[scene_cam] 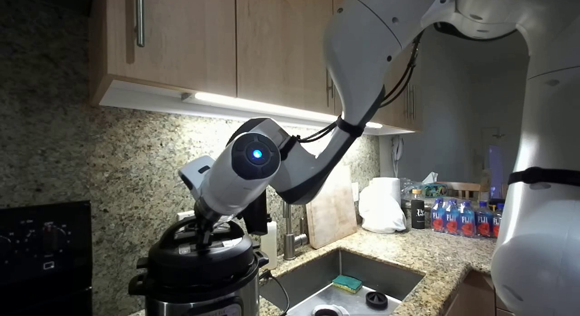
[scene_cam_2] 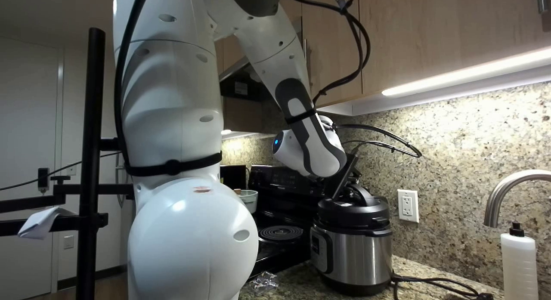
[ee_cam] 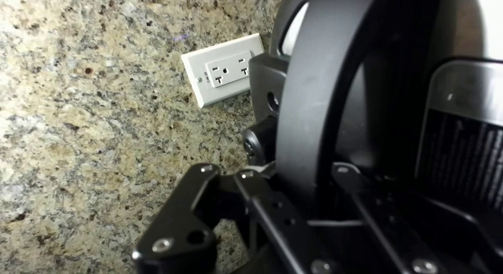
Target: Uncover the cooker and put the lid on the counter
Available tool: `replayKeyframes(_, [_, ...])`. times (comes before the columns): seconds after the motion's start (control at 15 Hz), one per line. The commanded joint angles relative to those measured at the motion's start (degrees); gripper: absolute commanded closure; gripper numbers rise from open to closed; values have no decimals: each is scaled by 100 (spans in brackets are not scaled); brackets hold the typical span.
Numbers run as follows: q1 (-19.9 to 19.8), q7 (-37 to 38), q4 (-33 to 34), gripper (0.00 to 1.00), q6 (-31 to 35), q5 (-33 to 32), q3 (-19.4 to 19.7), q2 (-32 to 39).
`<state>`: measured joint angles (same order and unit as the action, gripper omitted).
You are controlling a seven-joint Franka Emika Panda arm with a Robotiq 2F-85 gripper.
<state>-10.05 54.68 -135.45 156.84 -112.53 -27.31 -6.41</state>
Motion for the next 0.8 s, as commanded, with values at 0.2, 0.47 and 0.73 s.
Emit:
replayKeyframes(0.2, [-15, -427, -25, 98, -531, 790, -76, -473])
replayKeyframes(0.47, [1079, -920, -19, 98, -1011, 1257, 916, -467])
replayKeyframes(0.73, [1634, -1311, 22, 99, -1517, 1577, 1299, -512])
